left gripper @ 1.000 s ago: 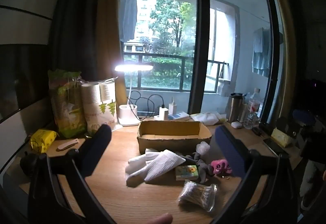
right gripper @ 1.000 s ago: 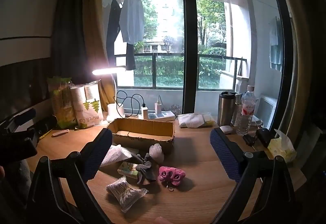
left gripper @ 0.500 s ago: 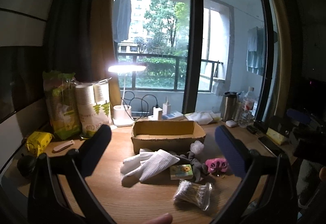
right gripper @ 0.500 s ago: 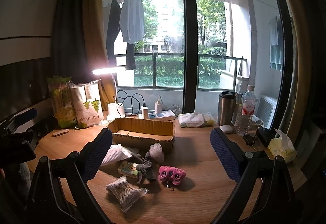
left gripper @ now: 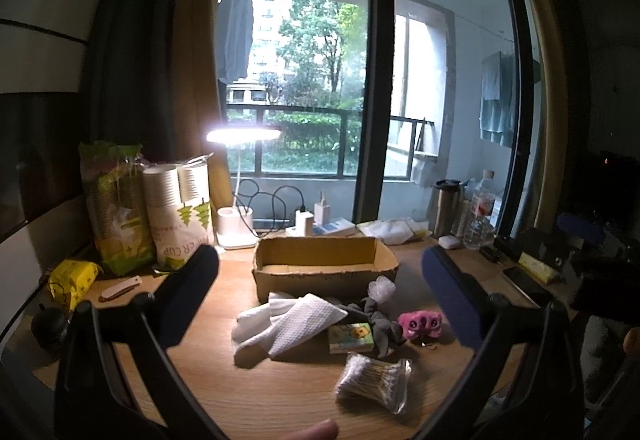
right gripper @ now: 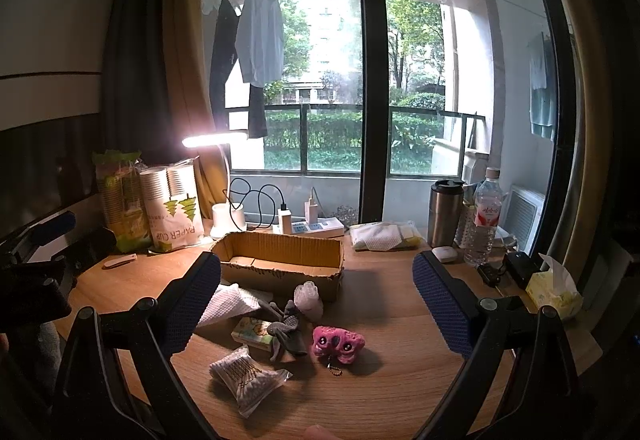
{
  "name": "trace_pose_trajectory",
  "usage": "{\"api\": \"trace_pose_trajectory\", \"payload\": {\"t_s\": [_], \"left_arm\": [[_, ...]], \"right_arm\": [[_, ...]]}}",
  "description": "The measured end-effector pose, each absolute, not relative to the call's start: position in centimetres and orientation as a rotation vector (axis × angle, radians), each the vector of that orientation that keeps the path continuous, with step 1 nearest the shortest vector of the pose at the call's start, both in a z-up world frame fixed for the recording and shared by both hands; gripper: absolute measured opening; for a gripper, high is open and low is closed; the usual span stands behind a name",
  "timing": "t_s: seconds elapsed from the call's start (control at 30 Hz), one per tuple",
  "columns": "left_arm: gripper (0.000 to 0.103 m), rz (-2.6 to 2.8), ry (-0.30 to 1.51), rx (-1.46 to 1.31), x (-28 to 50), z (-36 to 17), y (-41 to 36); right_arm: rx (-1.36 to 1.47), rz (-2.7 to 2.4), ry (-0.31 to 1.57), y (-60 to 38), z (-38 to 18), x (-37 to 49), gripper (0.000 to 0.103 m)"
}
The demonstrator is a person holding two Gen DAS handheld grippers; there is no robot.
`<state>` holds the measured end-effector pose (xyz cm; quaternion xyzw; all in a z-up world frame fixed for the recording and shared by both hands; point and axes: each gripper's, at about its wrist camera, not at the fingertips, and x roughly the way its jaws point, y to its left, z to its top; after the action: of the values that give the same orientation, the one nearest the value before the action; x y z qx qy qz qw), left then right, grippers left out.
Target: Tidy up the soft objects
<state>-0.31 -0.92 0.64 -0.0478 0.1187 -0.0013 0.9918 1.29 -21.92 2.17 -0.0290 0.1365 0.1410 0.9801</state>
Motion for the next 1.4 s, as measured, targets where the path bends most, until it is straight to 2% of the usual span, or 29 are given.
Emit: {"api": "trace_pose_trajectory", "payload": {"t_s": [1.4], "left_arm": [[0.102,-0.016,0.253,-0.089,0.59,0.57,-1.68]], "right_arm": [[-0.043,0.285,0.296,-22.24,1.50,1.85,0.098]]}}
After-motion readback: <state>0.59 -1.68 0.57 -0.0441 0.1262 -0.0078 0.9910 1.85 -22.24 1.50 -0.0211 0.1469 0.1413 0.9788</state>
